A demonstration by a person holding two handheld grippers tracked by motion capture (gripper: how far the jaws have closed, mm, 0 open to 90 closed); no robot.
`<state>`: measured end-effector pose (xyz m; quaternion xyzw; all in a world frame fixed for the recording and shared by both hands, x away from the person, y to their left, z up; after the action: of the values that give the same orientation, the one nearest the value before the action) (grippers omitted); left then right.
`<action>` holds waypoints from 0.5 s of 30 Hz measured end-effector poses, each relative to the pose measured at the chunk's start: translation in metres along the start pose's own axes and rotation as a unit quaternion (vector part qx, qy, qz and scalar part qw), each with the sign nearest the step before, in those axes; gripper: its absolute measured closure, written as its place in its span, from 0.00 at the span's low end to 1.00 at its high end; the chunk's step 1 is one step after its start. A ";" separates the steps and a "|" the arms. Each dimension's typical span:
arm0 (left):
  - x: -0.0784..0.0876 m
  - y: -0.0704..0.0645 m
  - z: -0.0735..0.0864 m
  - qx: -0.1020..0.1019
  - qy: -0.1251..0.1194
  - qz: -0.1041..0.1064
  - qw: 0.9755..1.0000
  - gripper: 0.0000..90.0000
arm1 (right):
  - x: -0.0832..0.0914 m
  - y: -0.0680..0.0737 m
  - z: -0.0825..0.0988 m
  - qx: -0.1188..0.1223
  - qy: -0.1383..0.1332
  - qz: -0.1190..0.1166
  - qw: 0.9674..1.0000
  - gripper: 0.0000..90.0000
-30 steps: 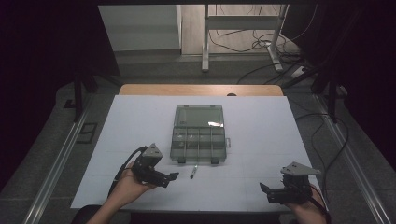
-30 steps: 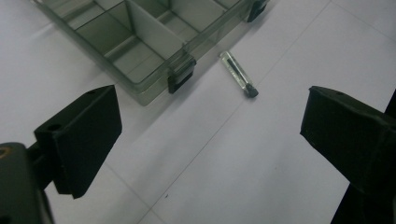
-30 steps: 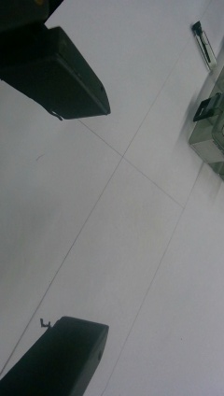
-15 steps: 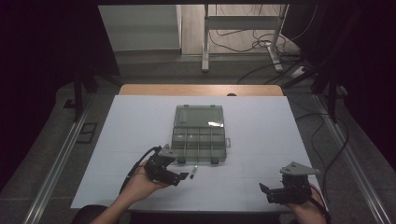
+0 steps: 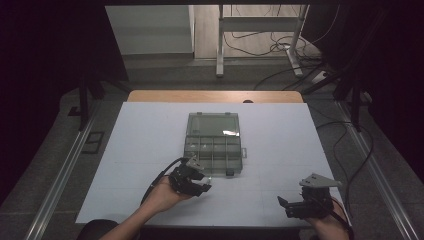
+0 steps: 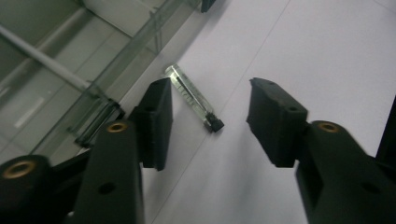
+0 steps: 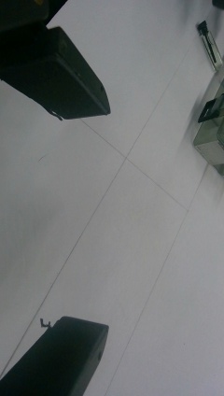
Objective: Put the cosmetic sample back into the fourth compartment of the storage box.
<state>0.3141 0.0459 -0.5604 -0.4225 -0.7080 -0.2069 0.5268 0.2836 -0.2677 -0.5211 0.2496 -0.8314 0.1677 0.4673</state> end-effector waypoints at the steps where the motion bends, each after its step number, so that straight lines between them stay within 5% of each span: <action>1: -0.002 0.000 -0.001 -0.001 0.003 0.001 1.000 0.58 | 0.000 0.000 0.000 0.000 0.000 0.000 1.000 0.00; 15: -0.022 0.009 -0.007 0.005 0.019 -0.016 1.000 0.73 | -0.001 0.000 0.000 0.001 0.005 -0.001 1.000 0.00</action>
<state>0.3270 0.0370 -0.5797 -0.4042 -0.7054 -0.2196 0.5393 0.2838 -0.2673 -0.5221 0.2503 -0.8285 0.1693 0.4714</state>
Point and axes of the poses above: each handheld gripper's, and its own axes: x roughly backward along the jaws, z roughly out of its underside, y roughly to its left, the point moved 7 cm from there along -x, roughly forward along the jaws, and after that the axes turned 14 degrees about y, right-handed, at the moved point
